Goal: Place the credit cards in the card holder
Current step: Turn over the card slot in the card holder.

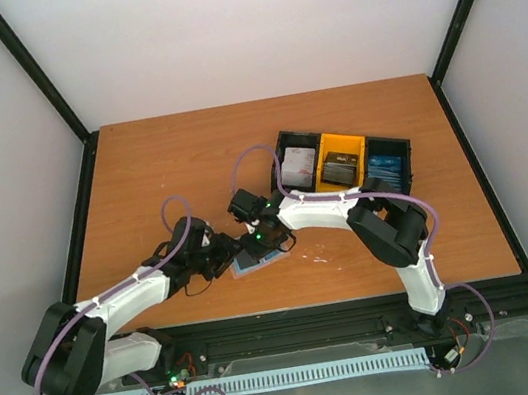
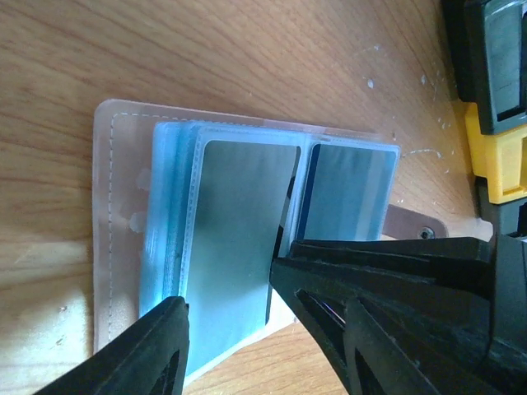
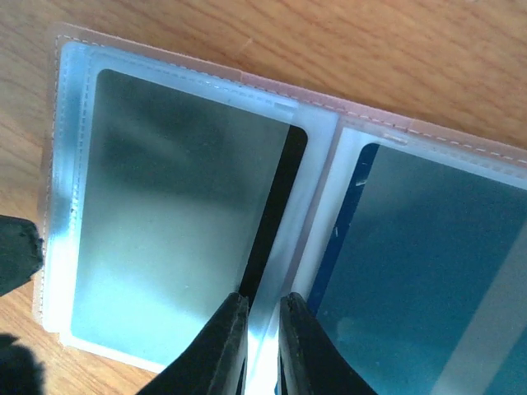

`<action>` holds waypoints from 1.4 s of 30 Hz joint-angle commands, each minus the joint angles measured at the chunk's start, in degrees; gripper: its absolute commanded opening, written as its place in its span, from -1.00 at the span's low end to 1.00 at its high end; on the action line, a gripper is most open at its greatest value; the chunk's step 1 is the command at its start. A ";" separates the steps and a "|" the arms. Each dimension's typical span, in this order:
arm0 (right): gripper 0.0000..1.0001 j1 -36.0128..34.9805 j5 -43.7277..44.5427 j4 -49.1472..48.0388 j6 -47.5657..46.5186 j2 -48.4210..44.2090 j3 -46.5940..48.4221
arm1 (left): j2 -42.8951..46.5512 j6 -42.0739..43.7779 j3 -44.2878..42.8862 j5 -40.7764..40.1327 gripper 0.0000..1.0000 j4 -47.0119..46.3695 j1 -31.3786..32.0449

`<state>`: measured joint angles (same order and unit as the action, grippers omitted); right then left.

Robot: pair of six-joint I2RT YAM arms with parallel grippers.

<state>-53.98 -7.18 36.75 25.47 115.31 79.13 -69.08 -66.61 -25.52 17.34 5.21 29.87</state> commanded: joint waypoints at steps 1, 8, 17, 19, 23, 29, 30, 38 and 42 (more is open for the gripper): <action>-0.74 0.45 0.16 0.80 0.08 1.96 -2.02 | -2.22 -0.47 0.66 1.84 0.06 -4.17 -0.50; -0.75 0.55 -0.40 0.46 0.10 2.64 -2.87 | -3.63 -0.15 0.67 1.79 0.05 -4.96 -0.54; -0.75 0.94 -0.88 -0.01 0.28 2.74 -3.27 | -2.41 1.34 0.07 -1.22 0.10 -0.37 -0.47; -0.75 0.98 -0.91 0.05 0.28 2.73 -3.36 | -1.70 1.85 0.03 -1.59 0.13 -0.26 -0.52; -0.76 0.98 -1.09 -0.22 0.41 2.86 -3.46 | -3.17 2.42 0.18 1.07 0.07 -2.80 -0.42; -0.76 1.03 -1.08 -0.19 0.46 2.82 -3.55 | -5.35 3.11 -0.32 2.55 -0.02 -4.78 -0.44; -0.75 1.05 -1.03 -0.11 0.59 2.82 -3.55 | -5.55 3.47 -0.57 2.66 -0.05 -4.75 -0.49; -0.75 1.07 -1.16 -0.14 0.81 2.56 -3.50 | -3.26 4.98 -2.08 1.83 -0.14 -2.47 -0.47; -0.75 1.07 -1.10 -0.22 0.86 2.64 -3.45 | -2.88 5.94 -2.55 1.87 -0.18 -1.31 -0.44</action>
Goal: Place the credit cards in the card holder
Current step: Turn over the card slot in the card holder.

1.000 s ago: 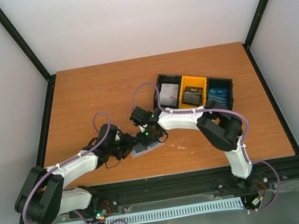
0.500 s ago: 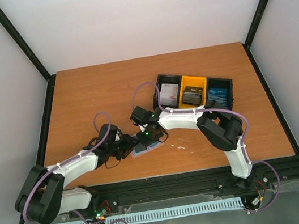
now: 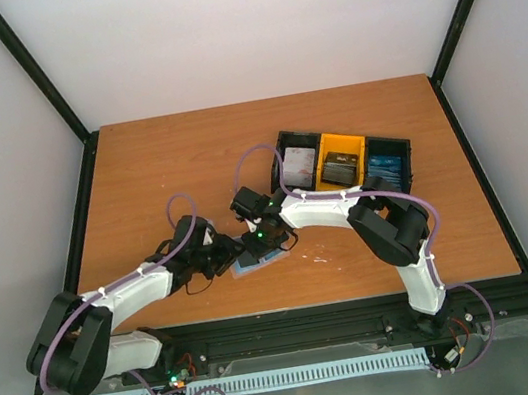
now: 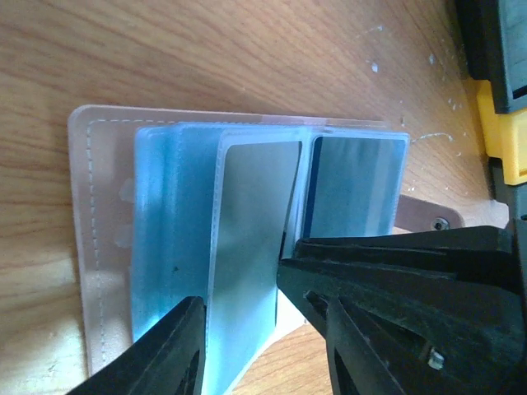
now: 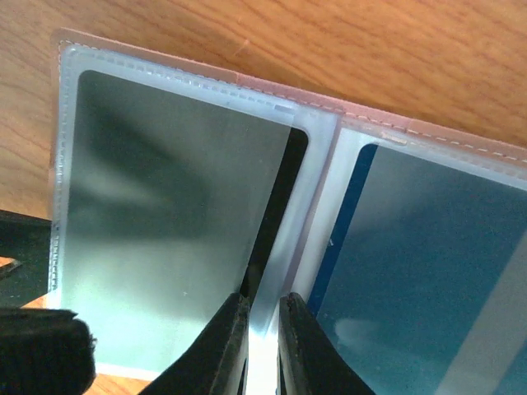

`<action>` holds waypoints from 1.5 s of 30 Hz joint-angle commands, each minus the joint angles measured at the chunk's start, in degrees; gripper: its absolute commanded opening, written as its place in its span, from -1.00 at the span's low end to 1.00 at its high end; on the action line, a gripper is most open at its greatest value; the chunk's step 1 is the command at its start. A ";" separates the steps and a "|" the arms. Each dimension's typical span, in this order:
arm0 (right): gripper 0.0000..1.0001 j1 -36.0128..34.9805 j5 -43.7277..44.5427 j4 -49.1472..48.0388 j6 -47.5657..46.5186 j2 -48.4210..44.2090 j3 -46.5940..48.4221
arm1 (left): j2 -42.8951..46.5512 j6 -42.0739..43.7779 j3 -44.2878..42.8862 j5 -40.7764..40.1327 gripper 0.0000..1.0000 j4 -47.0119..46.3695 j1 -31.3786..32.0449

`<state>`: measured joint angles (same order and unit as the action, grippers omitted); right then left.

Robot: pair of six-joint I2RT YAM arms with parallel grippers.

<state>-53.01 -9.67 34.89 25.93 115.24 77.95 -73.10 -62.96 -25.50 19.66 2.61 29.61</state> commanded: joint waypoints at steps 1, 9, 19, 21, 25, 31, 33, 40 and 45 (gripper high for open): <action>-0.75 0.17 1.33 1.59 0.41 2.63 -2.28 | 1.11 2.31 -2.65 -0.53 -0.19 1.58 -0.21; -0.75 0.36 1.20 1.45 0.50 2.34 -2.61 | -1.07 2.26 -1.95 2.65 -0.20 -2.33 -0.17; -0.70 1.10 7.00 2.60 2.45 -7.46 -0.18 | -3.23 4.76 -3.96 5.74 -0.21 -4.16 -0.16; -0.70 1.33 11.67 5.25 3.38 -8.88 0.76 | -4.00 5.04 -4.47 6.34 -0.20 -4.45 -0.16; -0.69 1.57 20.17 9.27 5.23 -12.52 1.10 | -5.57 5.18 -5.49 7.88 -0.18 -5.83 -0.17; -0.63 4.17 24.37 8.77 7.11 -19.91 -2.92 | -8.14 5.99 -8.43 12.36 -0.08 -10.53 -0.16; -0.62 5.77 24.28 8.43 7.28 -22.11 -4.63 | -9.77 6.13 -9.35 15.29 -0.03 -13.36 -0.16; -0.60 11.43 21.30 7.70 5.93 -27.18 -7.61 | -15.73 7.06 -13.70 19.16 0.07 -15.60 0.61; -0.47 18.41 11.70 5.18 -0.67 -33.46 -5.65 | -16.07 8.26 -15.92 14.35 0.07 -10.32 0.63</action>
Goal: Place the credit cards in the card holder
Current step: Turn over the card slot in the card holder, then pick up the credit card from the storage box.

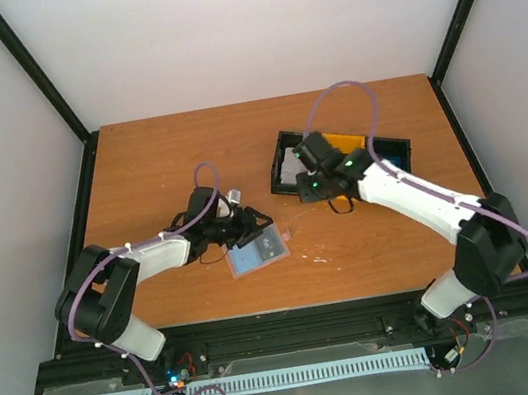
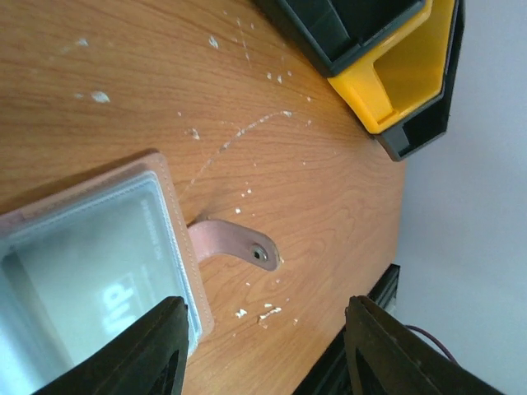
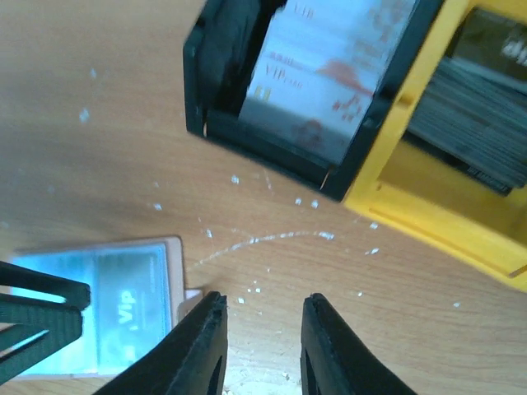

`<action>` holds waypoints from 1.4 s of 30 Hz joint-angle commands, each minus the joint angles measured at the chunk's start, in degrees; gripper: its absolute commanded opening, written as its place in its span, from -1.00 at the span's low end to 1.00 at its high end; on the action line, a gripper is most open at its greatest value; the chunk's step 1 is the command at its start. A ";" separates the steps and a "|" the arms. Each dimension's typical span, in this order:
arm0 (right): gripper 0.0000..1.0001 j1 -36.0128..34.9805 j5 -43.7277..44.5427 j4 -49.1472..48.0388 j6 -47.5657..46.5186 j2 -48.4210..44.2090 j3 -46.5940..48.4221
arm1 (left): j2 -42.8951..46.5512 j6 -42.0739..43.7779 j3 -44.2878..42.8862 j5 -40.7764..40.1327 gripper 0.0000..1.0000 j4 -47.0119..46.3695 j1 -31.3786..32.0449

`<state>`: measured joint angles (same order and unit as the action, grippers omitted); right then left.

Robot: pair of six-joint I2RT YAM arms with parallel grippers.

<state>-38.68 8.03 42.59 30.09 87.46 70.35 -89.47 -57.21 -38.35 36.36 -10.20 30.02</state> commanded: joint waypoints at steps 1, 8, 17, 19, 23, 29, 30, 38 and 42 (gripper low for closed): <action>-0.43 5.31 -6.96 -2.41 -6.54 -6.38 2.98 | 0.88 2.86 -3.40 -3.50 0.07 3.64 0.29; -0.32 15.12 -7.78 1.74 -19.30 -5.07 10.67 | 7.98 4.14 -5.54 -16.43 0.38 14.61 0.21; -0.10 31.01 -8.43 1.54 -19.34 0.54 14.27 | 7.14 5.57 -8.91 -23.74 0.68 27.52 -2.50; -0.10 33.02 -8.08 2.23 -19.08 3.73 15.73 | 6.23 6.29 -9.66 -23.44 0.70 28.75 -3.33; -0.10 33.03 -12.42 3.35 -19.64 9.41 19.72 | 3.63 8.72 -11.10 -21.52 0.69 29.81 -5.35; -0.06 29.80 -28.16 -0.57 -27.80 14.93 22.15 | 0.20 16.60 -14.95 -19.12 0.68 31.88 -8.09; -0.06 29.32 -30.38 0.29 -29.26 16.59 23.60 | -0.05 18.08 -15.61 -18.61 0.68 31.90 -8.44; -0.23 25.63 -41.26 10.05 -37.91 32.03 39.21 | -2.94 25.86 -21.47 -14.95 0.52 32.38 -10.50; -0.41 21.77 -38.54 17.72 -41.30 40.10 49.52 | -4.57 27.54 -22.78 -12.41 0.42 32.25 -13.29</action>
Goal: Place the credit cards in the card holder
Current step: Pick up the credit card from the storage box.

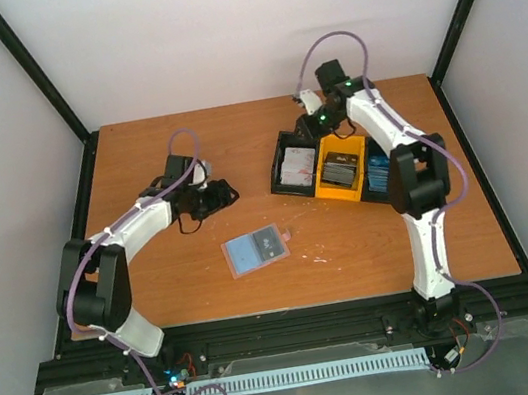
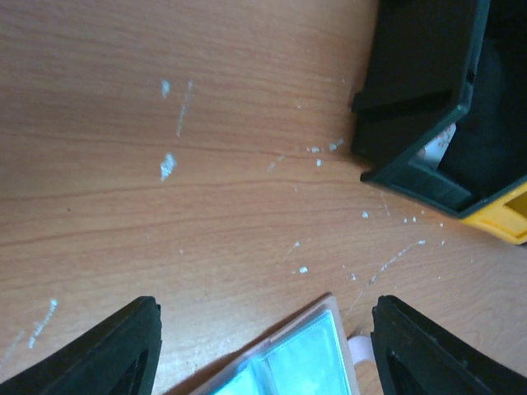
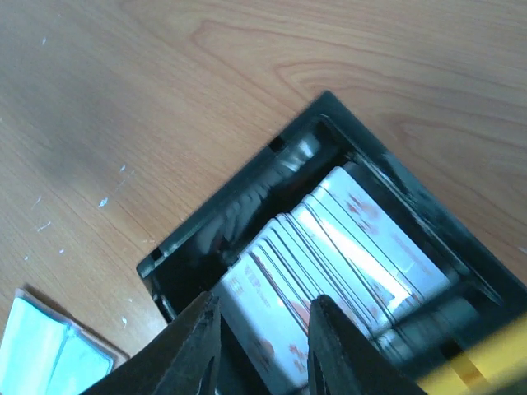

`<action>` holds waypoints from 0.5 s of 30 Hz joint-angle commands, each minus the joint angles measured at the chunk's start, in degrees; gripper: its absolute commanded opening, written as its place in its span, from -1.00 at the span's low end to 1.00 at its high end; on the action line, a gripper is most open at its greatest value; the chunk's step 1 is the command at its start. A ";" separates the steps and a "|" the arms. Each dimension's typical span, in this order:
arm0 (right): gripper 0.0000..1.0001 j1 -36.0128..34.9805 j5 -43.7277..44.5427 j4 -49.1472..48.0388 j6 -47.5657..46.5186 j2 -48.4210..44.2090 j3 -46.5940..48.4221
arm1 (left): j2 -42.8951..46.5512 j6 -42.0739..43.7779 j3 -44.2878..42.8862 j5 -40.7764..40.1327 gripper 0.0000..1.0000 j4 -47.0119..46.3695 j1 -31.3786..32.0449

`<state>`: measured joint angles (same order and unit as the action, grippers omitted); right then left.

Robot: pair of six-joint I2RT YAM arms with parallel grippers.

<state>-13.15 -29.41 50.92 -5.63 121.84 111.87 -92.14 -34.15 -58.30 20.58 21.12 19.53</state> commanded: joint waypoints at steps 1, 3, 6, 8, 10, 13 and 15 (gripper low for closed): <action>-0.41 -4.75 -0.04 10.52 -5.91 7.39 9.94 | -2.54 4.95 -3.34 4.01 0.40 1.23 -3.43; -0.41 -5.95 2.23 11.05 -5.97 9.37 11.28 | -4.12 6.20 -4.31 4.32 0.40 1.33 -4.10; -0.38 -8.25 6.36 11.45 -7.20 11.66 11.29 | -6.95 8.07 -6.35 3.29 0.41 2.58 -4.36; -0.37 -9.68 10.18 12.30 -7.06 13.45 11.76 | -9.22 8.55 -9.05 2.88 0.41 5.39 -4.58; -0.36 -10.49 12.68 12.59 -6.84 14.91 12.00 | -10.56 9.71 -10.57 2.59 0.40 6.06 -4.67; -0.36 -10.63 18.07 12.10 -5.83 16.30 12.21 | -12.11 10.47 -11.64 1.79 0.41 5.82 -5.25; -0.34 -10.66 20.30 12.17 -5.85 16.45 12.23 | -12.74 10.85 -11.92 2.07 0.40 5.98 -5.63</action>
<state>-24.14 -16.99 61.73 -11.33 137.34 122.32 -103.68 -26.30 -67.40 22.74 25.30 15.05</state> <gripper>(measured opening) 0.321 0.704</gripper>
